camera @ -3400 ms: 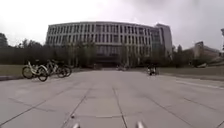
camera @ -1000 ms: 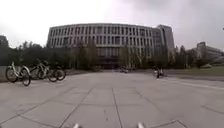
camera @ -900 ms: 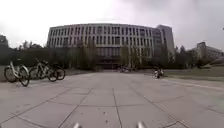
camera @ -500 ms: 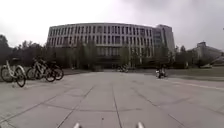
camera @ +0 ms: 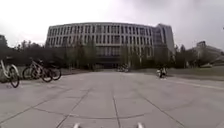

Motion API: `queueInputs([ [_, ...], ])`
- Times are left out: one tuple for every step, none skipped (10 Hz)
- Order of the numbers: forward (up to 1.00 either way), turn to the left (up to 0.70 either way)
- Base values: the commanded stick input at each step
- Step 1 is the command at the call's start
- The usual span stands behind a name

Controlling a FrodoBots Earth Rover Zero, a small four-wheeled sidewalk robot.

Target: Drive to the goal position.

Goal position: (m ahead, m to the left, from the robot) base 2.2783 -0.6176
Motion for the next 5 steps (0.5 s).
queueInputs([
  [0.50, 0.00],
  [0.50, 0.00],
  [0.50, 0.00],
  [0.50, 0.00],
  [0.50, 0.00],
])
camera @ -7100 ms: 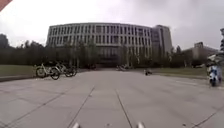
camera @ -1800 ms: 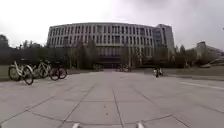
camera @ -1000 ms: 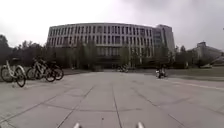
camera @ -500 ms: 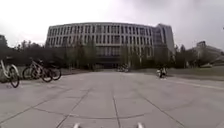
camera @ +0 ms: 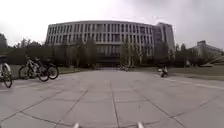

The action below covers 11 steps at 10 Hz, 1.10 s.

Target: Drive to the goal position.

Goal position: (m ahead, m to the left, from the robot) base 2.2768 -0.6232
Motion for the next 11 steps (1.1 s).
queueInputs([
  [0.50, 0.00],
  [0.50, 0.00],
  [0.50, 0.00],
  [0.50, 0.00],
  [0.50, 0.00],
  [0.50, 0.00],
  [0.50, 0.00],
  [0.50, 0.00],
  [0.50, 0.00],
  [0.46, 0.00],
  [0.37, 0.00],
])
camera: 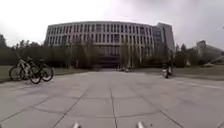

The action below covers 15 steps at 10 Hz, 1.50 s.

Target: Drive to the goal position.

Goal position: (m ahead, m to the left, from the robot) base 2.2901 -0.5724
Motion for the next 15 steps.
queueInputs([
  [0.27, 0.00],
  [0.18, 0.00],
  [0.09, 0.00],
  [0.00, 0.00],
  [0.00, 0.00],
  [0.00, 0.00],
  [0.00, 0.00],
  [0.00, 0.00],
  [0.00, 0.00],
  [0.00, 0.00],
  [0.00, 0.00],
  [0.00, 0.00],
  [0.05, 0.00],
  [0.18, 0.00],
  [0.31, 0.00],
])
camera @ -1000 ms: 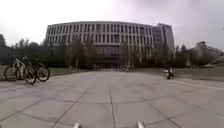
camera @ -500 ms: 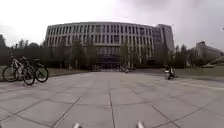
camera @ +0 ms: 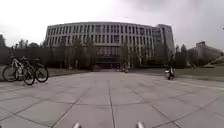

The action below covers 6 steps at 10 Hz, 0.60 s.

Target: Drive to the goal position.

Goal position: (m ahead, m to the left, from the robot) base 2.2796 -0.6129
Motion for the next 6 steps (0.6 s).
queueInputs([
  [0.45, 0.00],
  [0.50, 0.00],
  [0.50, 0.00],
  [0.50, 0.00],
  [0.50, 0.00],
  [0.50, 0.11],
])
